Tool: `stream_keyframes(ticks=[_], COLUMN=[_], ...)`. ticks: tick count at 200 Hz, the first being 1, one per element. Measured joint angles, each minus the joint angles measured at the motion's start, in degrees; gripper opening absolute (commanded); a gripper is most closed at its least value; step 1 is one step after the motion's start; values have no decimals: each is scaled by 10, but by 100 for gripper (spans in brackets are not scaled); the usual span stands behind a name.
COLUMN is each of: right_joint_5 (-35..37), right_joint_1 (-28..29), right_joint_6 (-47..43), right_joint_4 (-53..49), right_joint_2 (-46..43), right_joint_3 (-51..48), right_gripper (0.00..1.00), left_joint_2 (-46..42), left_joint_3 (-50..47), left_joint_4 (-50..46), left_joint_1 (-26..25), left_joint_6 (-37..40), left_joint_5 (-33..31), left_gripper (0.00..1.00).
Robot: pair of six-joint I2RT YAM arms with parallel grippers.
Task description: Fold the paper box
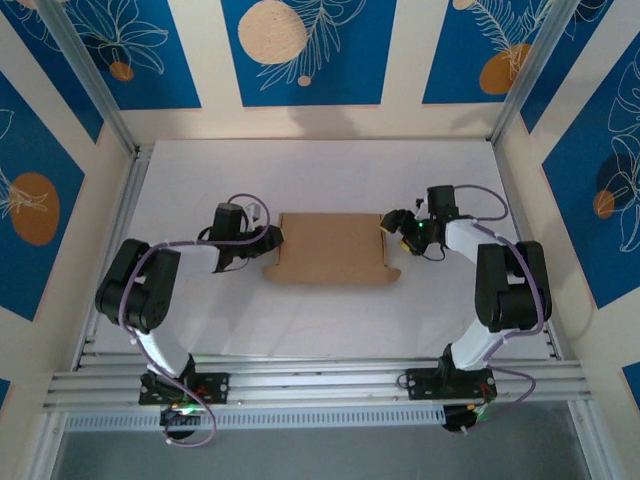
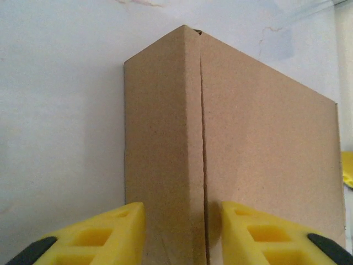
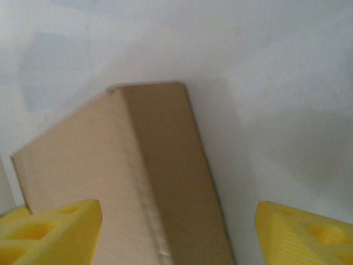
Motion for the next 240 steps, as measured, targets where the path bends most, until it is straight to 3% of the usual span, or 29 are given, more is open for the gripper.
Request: stream_keyframes(ticks=[50, 109, 171, 240], right_joint_5=[-78, -106, -160, -243], right_joint_1=[2, 10, 0, 25], right_joint_6=[12, 12, 45, 115], right_joint_4=[52, 51, 72, 170], right_joint_2=[27, 47, 67, 52], right_joint_3=[-29, -17, -10, -41], right_gripper=[83, 83, 83, 82], left_joint_2=[7, 21, 36, 47], left_joint_3=[-2, -2, -2, -2], left_joint_4=[18, 43, 70, 104], left_joint_1=[9, 20, 29, 54], left_joint_6=[-12, -28, -43, -53], left_joint_5=[18, 42, 64, 50], left_gripper=[24, 13, 10, 10])
